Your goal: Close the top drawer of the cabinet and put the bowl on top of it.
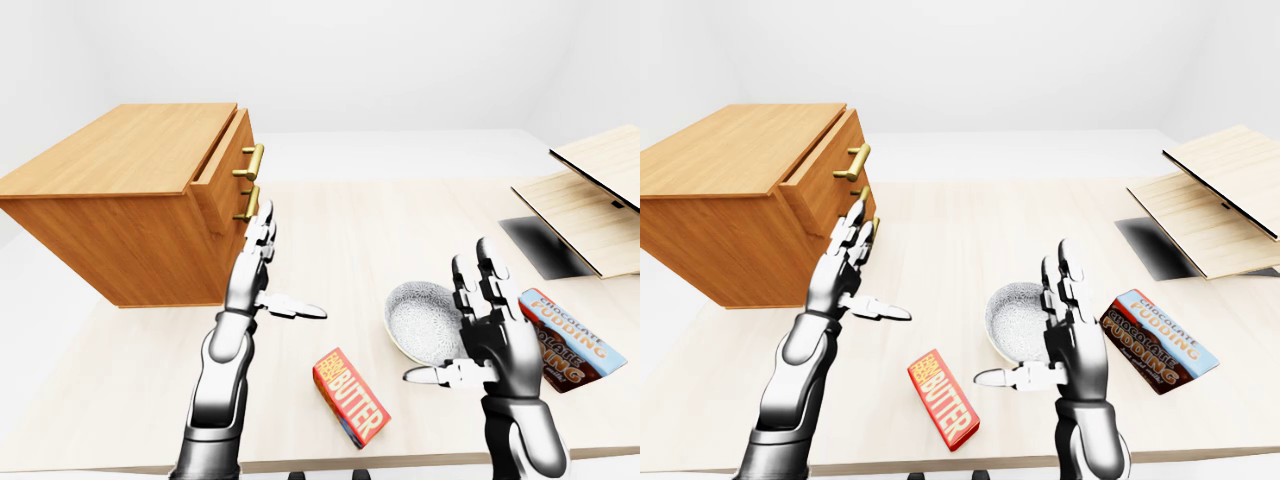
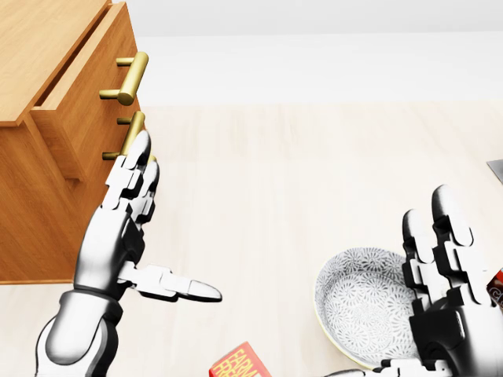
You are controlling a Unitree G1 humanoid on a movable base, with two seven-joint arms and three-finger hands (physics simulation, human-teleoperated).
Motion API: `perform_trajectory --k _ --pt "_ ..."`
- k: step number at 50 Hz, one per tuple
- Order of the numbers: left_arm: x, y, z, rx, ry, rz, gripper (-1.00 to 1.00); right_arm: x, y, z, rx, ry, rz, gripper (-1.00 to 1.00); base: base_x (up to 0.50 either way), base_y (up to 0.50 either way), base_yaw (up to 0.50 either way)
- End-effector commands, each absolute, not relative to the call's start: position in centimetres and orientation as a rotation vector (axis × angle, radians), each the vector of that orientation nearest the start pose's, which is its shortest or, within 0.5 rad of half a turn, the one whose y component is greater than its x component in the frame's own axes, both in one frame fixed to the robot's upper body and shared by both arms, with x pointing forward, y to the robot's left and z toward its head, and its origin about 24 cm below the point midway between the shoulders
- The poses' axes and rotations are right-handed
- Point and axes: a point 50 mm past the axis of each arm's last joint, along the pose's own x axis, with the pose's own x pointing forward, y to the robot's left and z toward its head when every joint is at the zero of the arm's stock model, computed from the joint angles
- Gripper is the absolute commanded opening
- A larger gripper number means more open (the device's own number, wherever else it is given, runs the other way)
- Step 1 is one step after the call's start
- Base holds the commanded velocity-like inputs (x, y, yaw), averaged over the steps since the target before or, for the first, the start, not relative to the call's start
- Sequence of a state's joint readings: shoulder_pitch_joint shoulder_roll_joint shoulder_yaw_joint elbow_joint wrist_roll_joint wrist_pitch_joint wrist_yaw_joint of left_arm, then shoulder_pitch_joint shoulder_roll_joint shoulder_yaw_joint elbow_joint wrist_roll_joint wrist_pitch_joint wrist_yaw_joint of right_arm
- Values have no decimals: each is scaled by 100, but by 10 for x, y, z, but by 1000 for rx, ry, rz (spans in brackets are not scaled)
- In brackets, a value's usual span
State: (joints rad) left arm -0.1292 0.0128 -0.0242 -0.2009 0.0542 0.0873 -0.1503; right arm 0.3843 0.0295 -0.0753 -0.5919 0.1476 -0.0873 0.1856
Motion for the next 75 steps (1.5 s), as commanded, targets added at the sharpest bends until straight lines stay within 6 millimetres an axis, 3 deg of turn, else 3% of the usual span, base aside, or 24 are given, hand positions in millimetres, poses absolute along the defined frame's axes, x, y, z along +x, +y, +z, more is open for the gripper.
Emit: perform_trajectory --k 1,13,35,45,52,59,75 --pt "295 124 120 45 -243 -232 100 166 -181 114 82 -349 -8 100 0 0 0" --pt "307 131 132 3 -271 -236 100 165 -184 118 93 -370 -24 100 0 0 0" --pt "343 154 119 -55 -144 -175 100 157 -183 121 99 -377 -10 100 0 0 0" --pt "345 162 122 -74 -150 -153 100 157 -183 119 100 -370 -7 100 0 0 0" --pt "350 168 113 -92 -100 -138 100 156 -182 119 102 -370 -3 100 0 0 0" --pt "351 176 124 -101 -141 -115 100 158 -182 118 101 -366 2 100 0 0 0" --pt "352 193 127 -132 -144 -75 100 157 -179 116 97 -349 16 100 0 0 0"
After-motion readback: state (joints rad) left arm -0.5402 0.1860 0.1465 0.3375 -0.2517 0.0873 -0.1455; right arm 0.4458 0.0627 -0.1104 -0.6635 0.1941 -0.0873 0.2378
